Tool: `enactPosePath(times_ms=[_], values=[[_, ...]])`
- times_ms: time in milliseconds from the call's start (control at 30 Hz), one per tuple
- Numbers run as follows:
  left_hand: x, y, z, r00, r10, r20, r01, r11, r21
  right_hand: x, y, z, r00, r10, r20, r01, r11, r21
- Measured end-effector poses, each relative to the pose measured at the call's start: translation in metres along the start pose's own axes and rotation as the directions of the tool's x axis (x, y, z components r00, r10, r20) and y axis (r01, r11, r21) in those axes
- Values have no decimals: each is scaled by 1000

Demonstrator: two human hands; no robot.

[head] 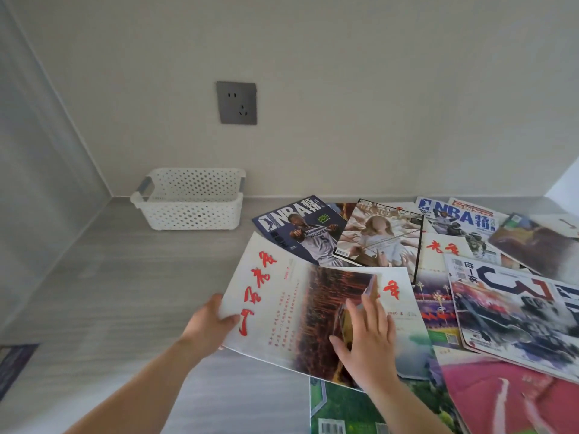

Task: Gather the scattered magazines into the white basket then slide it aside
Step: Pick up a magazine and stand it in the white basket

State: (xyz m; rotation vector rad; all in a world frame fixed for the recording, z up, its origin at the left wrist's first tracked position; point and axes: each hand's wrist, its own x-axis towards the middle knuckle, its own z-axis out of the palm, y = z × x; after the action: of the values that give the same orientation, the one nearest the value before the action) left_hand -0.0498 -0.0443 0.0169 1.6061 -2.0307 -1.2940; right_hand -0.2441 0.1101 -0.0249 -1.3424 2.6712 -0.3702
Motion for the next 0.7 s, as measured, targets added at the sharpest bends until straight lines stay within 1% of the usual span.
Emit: enactPosePath(times_ms=[67, 133, 233, 267, 333, 367, 433, 500, 533, 600, 633, 667, 700], values=[[0, 9, -14, 990, 140, -17, -140, 989, 40, 21, -16, -20, 998, 1, -62, 5, 995, 96], [-2, 20, -36, 962, 272, -41, -270, 962, 38, 45, -36, -42, 995, -14, -99, 33, 979, 202], [-3, 35, -78, 913, 400, -80, -400, 916, 20, 75, -66, -69, 994, -54, -94, 78, 957, 279], [-3, 39, -93, 896, 432, -104, -433, 901, 11, 84, -76, -77, 992, -53, -113, 86, 945, 316], [0, 45, -122, 871, 473, -134, -475, 880, 18, 99, -92, -95, 984, -10, -180, 83, 911, 404], [2, 47, -135, 860, 491, -140, -492, 870, 27, 105, -99, -104, 984, 5, -180, 75, 896, 438], [8, 50, -159, 831, 537, -144, -538, 842, 34, 115, -114, -115, 995, -38, -95, 81, 859, 505], [16, 52, -181, 801, 583, -134, -581, 812, 57, 119, -129, -120, 995, -102, 18, 70, 793, 605], [20, 54, -191, 787, 603, -132, -599, 797, 74, 120, -137, -122, 993, -111, 47, 53, 756, 653], [30, 58, -208, 763, 628, -151, -620, 778, 100, 123, -149, -126, 993, -118, 17, 69, 683, 727], [35, 61, -217, 755, 630, -179, -626, 775, 87, 128, -155, -128, 995, -99, -16, 76, 643, 762], [42, 64, -226, 750, 623, -224, -632, 774, 38, 130, -161, -132, 995, -81, -51, 90, 608, 789], [49, 67, -234, 750, 601, -275, -636, 770, -54, 135, -168, -136, 994, -70, -82, 107, 581, 807]])
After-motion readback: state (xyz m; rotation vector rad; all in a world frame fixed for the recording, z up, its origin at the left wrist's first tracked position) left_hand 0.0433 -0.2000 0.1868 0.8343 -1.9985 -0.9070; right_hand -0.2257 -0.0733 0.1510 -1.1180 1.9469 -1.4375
